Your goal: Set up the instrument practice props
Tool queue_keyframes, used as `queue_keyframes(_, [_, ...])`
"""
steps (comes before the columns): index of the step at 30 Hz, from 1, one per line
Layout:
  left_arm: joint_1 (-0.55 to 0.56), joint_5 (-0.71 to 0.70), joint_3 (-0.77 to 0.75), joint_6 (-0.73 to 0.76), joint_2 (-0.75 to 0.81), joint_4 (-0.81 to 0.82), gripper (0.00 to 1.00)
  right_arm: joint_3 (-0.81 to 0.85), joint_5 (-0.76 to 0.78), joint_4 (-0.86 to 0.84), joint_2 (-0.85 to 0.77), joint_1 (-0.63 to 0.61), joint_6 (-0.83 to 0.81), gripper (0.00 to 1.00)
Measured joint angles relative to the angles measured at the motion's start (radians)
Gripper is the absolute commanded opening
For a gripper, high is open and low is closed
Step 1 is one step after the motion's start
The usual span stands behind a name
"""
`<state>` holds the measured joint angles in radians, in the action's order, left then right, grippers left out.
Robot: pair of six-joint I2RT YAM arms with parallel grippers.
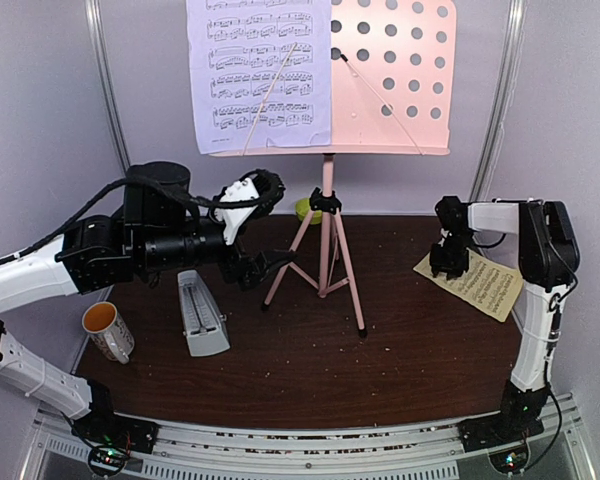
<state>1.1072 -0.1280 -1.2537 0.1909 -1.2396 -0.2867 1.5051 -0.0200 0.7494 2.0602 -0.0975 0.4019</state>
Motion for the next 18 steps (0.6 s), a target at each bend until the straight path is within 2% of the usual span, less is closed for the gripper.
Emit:
queue_keyframes(8, [0.0, 0.0, 0.0, 0.017, 0.0, -0.001, 0.87, 0.14, 0.055, 0.105, 0.059, 0.0, -0.045, 0.38])
queue_keyframes(18, [0.0, -0.008, 0.011, 0.029, 0.005, -0.002, 0.87, 0.268, 0.281, 0.192, 0.108, 0.0, -0.167, 0.38])
